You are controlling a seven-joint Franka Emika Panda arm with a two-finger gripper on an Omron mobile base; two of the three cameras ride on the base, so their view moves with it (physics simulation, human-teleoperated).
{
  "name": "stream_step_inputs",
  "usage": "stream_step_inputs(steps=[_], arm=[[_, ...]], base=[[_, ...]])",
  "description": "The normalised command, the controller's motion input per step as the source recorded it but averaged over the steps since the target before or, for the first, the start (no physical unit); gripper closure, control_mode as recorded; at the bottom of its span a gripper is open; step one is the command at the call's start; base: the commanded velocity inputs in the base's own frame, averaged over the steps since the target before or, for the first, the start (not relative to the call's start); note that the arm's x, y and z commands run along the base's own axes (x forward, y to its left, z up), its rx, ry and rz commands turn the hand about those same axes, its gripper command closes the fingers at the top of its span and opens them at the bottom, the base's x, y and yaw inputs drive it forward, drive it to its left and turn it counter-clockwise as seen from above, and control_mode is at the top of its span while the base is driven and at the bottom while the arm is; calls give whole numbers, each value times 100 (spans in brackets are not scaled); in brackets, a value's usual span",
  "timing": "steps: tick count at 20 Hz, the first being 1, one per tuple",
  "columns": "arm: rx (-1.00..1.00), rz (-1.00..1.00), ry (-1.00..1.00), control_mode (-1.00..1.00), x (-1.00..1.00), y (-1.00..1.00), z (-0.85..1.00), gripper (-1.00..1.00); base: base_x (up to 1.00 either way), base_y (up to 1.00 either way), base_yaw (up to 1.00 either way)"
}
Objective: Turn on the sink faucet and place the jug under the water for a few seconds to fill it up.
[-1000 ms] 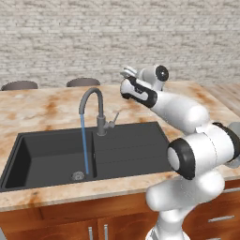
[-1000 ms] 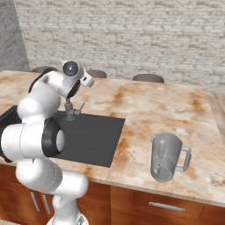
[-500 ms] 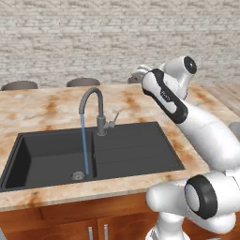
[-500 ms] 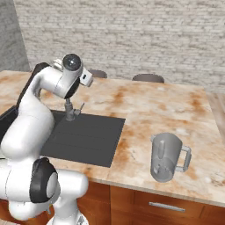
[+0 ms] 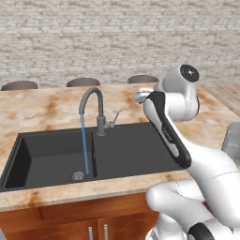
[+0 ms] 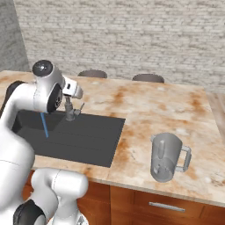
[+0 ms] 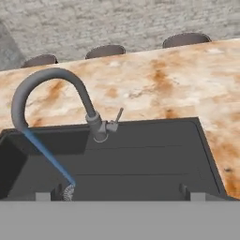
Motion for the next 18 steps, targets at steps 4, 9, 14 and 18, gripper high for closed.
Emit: stream_step_inputs(steps=[4, 9, 14, 18], arm=[[-21, 0, -4, -100, -66, 3, 0, -100], [-8, 2, -15, -100, -36, 7, 0, -100], [0, 0, 0, -100, -3, 0, 0, -100], [0, 0, 0, -100, -41, 0, 0, -100]], base=[[0, 0, 0], [0, 0, 0], [0, 0, 0], [0, 0, 0]])
